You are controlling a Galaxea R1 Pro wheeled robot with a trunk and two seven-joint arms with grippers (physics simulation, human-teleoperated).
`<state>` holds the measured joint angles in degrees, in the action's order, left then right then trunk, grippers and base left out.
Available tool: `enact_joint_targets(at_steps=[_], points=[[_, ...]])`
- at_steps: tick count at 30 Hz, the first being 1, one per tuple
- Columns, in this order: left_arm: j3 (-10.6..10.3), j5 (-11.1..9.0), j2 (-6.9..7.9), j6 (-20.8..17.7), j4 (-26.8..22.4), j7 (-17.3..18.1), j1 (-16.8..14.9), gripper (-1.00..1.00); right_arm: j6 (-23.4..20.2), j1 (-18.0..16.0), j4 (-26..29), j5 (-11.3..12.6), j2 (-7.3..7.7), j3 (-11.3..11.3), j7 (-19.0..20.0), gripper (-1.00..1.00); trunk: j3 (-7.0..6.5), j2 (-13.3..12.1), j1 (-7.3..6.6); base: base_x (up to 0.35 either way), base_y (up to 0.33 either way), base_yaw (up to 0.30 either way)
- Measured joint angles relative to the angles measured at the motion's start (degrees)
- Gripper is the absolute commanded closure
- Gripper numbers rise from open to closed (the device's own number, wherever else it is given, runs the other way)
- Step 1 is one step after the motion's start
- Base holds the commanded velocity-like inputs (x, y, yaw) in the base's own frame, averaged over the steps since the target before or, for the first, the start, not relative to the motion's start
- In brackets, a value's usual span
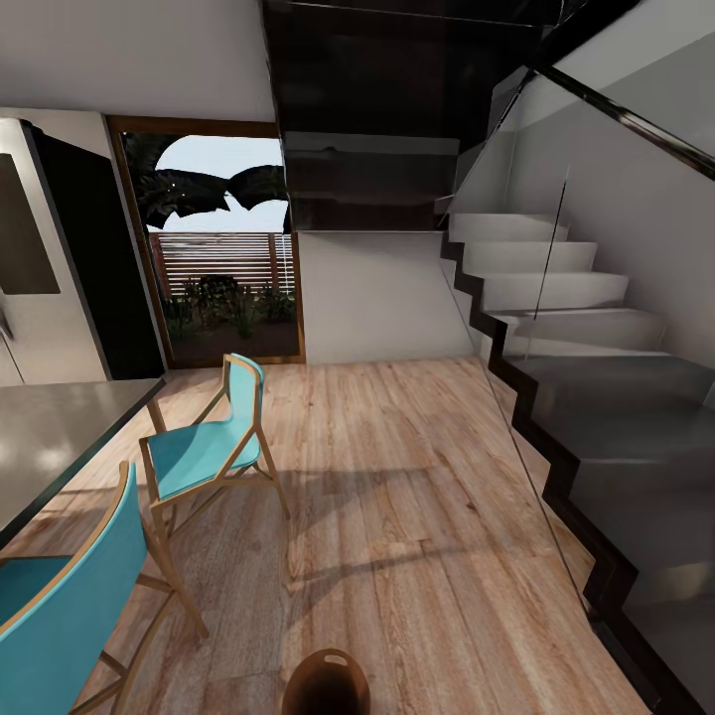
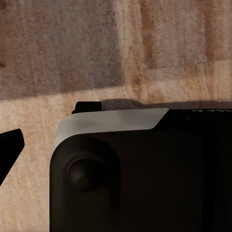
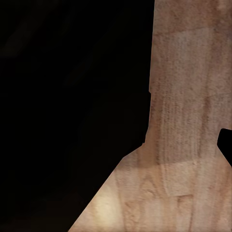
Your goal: Put the three can of soda from the living room inside the tash can in the kitchen.
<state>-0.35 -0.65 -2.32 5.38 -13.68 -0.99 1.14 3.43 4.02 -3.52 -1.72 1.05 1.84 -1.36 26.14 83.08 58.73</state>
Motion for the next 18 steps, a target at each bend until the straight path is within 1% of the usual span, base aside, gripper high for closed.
enact_joint_targets(at_steps=[18], points=[[0.0, 0.0, 0.0, 0.0, 0.0, 0.0, 0.0, -1.0, 0.0, 0.0, 0.0, 0.0, 0.0, 0.0, 0.0, -1.0, 0.0, 0.0, 0.0, 0.0, 0.0, 0.0]])
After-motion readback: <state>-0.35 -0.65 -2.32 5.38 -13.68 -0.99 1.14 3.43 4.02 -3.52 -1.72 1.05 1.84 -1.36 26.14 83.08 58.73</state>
